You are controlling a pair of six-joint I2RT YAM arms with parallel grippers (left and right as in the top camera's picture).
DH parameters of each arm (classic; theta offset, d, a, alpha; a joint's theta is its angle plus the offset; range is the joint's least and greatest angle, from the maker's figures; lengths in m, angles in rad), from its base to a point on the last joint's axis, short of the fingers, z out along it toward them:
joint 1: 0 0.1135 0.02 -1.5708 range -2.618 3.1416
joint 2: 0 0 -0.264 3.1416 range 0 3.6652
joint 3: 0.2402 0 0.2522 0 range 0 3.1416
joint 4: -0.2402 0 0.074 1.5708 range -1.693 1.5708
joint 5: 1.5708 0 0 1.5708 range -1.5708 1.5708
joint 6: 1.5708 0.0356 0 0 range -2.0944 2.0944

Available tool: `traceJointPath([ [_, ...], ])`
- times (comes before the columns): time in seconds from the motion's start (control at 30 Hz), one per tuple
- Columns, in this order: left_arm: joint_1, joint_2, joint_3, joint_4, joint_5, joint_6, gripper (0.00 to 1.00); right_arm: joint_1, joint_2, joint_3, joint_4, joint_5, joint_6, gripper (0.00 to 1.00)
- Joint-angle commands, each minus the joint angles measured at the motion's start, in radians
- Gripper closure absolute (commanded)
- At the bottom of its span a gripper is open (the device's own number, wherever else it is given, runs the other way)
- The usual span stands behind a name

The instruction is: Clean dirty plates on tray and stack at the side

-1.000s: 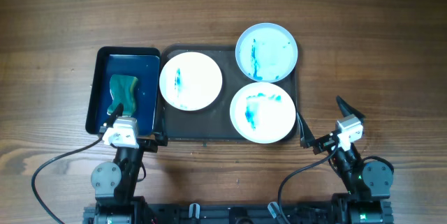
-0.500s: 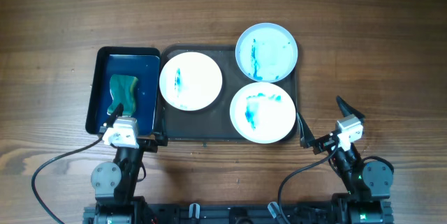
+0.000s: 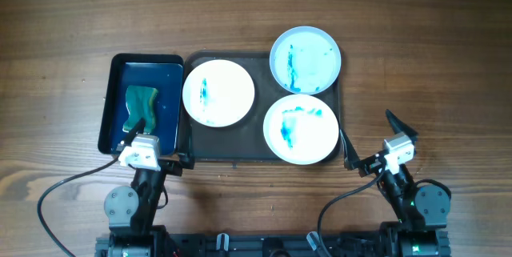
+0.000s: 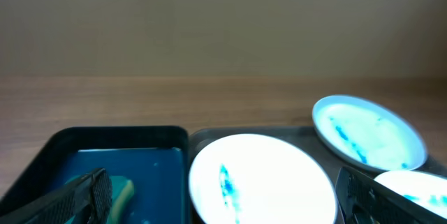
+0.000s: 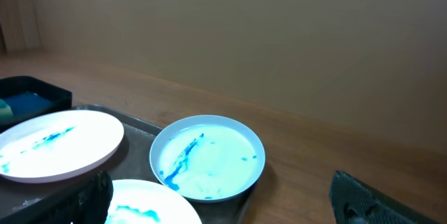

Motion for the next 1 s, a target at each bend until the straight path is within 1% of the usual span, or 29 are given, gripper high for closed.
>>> traceJointPath([
  [0.0,-0.006,-0.005,-0.003,0.026,0.043,-0.123,0.00,0.008,0.003,-0.002,0.008,-0.022,0.064,0.00],
  [0.1,-0.006,0.022,0.023,0.021,0.044,-0.166,0.00,0.008,0.003,-0.001,0.029,-0.076,0.073,0.00],
  [0.17,-0.006,0.066,0.061,0.019,0.053,-0.168,0.00,0.008,0.003,0.002,0.052,-0.104,0.091,0.00],
  [0.23,-0.006,0.133,0.121,0.008,0.056,-0.168,0.00,0.008,0.011,0.021,0.069,-0.110,0.121,0.00],
  [0.33,-0.006,0.275,0.259,-0.047,0.058,-0.160,0.00,0.008,0.047,0.076,0.069,-0.119,0.120,0.00],
  [0.47,-0.006,0.585,0.592,-0.252,0.052,-0.134,0.00,0.008,0.203,0.229,0.068,-0.166,0.119,0.00],
  [0.53,-0.006,0.721,0.758,-0.383,0.032,-0.134,0.00,0.008,0.307,0.317,0.061,-0.191,0.119,0.00],
  [0.6,-0.006,0.842,0.908,-0.502,0.027,-0.135,0.00,0.008,0.431,0.428,0.019,-0.227,0.120,0.00],
  [0.67,-0.006,0.944,1.032,-0.597,0.028,-0.135,0.00,0.008,0.549,0.543,-0.052,-0.268,0.119,0.00],
  [0.73,-0.006,1.044,1.152,-0.697,0.032,-0.135,0.00,0.008,0.686,0.695,-0.174,-0.305,0.120,0.01],
  [0.83,-0.006,1.149,1.274,-0.812,0.032,-0.134,0.00,0.008,0.892,0.950,-0.450,-0.312,0.103,0.00],
  [0.9,-0.006,1.182,1.301,-0.840,0.035,-0.142,0.00,0.008,1.010,1.103,-0.640,-0.311,0.042,0.00],
  [0.93,-0.006,1.191,1.301,-0.842,0.052,-0.153,0.00,0.008,1.085,1.198,-0.769,-0.308,-0.010,0.00],
  [0.97,-0.006,1.196,1.301,-0.855,0.072,-0.168,0.00,0.008,1.137,1.259,-0.855,-0.302,-0.048,0.00],
])
